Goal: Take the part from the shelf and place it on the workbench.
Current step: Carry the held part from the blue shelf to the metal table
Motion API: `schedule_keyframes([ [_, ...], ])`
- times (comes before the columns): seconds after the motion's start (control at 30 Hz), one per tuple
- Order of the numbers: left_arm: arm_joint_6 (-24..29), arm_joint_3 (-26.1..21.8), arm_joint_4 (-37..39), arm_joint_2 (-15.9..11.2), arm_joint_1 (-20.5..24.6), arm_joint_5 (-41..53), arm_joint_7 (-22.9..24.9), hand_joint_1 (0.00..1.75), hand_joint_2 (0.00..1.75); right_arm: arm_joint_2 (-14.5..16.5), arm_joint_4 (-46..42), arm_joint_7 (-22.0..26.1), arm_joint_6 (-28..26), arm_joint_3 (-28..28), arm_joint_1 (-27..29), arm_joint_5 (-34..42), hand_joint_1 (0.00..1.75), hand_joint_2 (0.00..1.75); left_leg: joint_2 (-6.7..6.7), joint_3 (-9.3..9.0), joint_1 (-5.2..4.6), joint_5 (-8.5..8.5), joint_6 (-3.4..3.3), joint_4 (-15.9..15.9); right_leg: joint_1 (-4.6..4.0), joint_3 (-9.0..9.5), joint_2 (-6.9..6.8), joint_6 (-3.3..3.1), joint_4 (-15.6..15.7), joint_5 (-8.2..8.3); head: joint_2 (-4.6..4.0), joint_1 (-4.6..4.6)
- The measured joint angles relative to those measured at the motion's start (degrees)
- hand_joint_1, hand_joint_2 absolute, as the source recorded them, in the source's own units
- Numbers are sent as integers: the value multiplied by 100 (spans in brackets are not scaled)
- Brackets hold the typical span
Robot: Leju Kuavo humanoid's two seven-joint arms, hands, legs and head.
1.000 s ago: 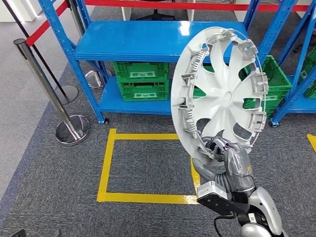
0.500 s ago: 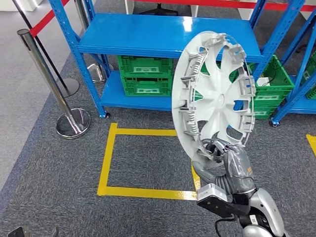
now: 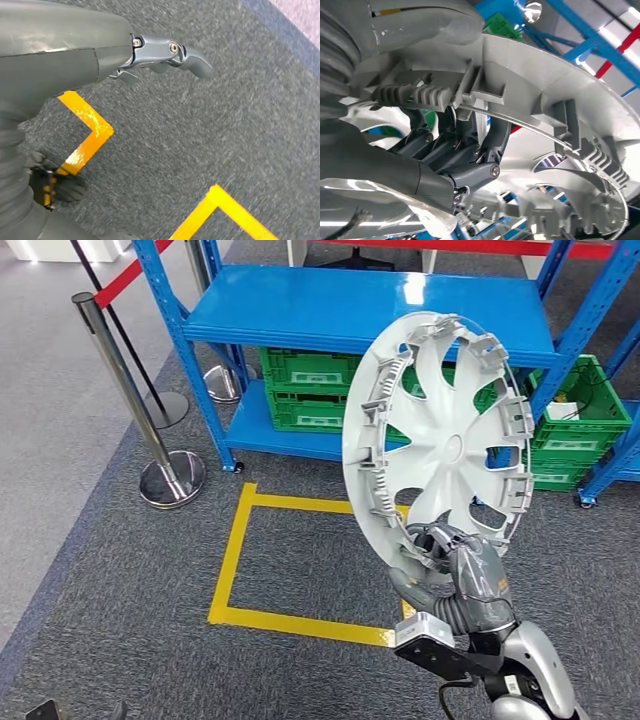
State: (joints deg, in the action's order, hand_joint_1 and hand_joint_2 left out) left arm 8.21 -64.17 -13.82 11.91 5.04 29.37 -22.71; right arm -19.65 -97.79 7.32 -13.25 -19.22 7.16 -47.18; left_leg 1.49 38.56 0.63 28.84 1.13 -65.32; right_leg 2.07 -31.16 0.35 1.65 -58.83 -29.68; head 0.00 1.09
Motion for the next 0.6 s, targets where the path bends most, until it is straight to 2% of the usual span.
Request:
schedule_keyframes([
  [0.07,4,0,1,-4,6,1,2,0,175,0,7,-2,1,-5,-6,-23,175,175,-69,283,3,337,20,-738,-26,-8,-134,-26,-1,2,0,-13],
  [0.1,8,0,2,-5,3,2,7,0,175,0,11,-2,2,-8,-12,-35,175,175,-77,350,3,396,17,-956,-38,-10,-199,-30,-2,2,0,-13],
  [0.13,13,0,2,-7,-2,2,11,0,175,0,15,-2,2,-10,-19,-44,175,175,-81,321,1,345,5,-958,-48,-10,-259,-30,-2,2,0,-13],
  [0.17,16,0,3,-8,-5,4,15,0,175,0,17,-2,2,-14,-28,-49,175,175,-99,187,-4,201,-17,-736,-57,-6,-315,-30,-2,2,0,-13],
  [0.2,19,0,3,-10,-5,5,17,0,175,0,17,-3,2,-16,-37,-51,175,175,-165,-18,-17,14,-52,-362,-64,1,-367,-28,-2,0,0,-12],
  [0.27,21,0,3,-13,8,8,18,0,175,0,17,-4,1,-20,-49,-52,175,175,-376,-362,-84,-195,-128,324,-94,-3,-465,-9,-3,-4,0,-13],
  [0.3,22,0,3,-13,12,9,19,0,175,0,17,-5,1,-22,-53,-53,175,175,-451,-436,-114,-216,-160,507,-108,-12,-514,7,-2,-2,0,-11],
  [0.33,23,0,3,-15,11,9,19,0,175,0,17,-5,0,-30,-58,-54,175,175,-465,-437,-139,-193,-182,560,-121,-19,-565,27,4,3,0,-11],
  [0.4,26,0,4,-15,-8,9,20,0,175,-2,18,-7,0,-47,-77,-56,175,175,-371,-417,-125,-223,-242,611,-118,-26,-620,76,14,-9,0,-10],
  [0.47,27,0,7,-11,-13,9,21,0,175,-7,21,-10,0,-58,-84,-55,175,175,-266,-417,-98,-277,-322,667,-103,-127,-417,109,-199,-194,0,1],
  [0.53,26,0,7,-9,-1,9,22,0,175,-15,33,-11,0,-62,-75,-57,175,175,-154,-400,-95,-313,-375,683,-96,-421,-139,115,-842,-545,0,23],
  [0.57,25,0,7,-11,-1,9,22,0,175,-19,45,-11,0,-66,-70,-59,175,175,-92,-388,-104,-322,-388,682,-97,-598,-82,116,-1218,-688,0,28],
  [0.6,26,0,7,-12,-5,9,23,0,175,-20,59,-11,1,-73,-68,-61,175,175,-27,-382,-115,-329,-395,680,-99,-726,-59,117,-1474,-742,0,30],
])
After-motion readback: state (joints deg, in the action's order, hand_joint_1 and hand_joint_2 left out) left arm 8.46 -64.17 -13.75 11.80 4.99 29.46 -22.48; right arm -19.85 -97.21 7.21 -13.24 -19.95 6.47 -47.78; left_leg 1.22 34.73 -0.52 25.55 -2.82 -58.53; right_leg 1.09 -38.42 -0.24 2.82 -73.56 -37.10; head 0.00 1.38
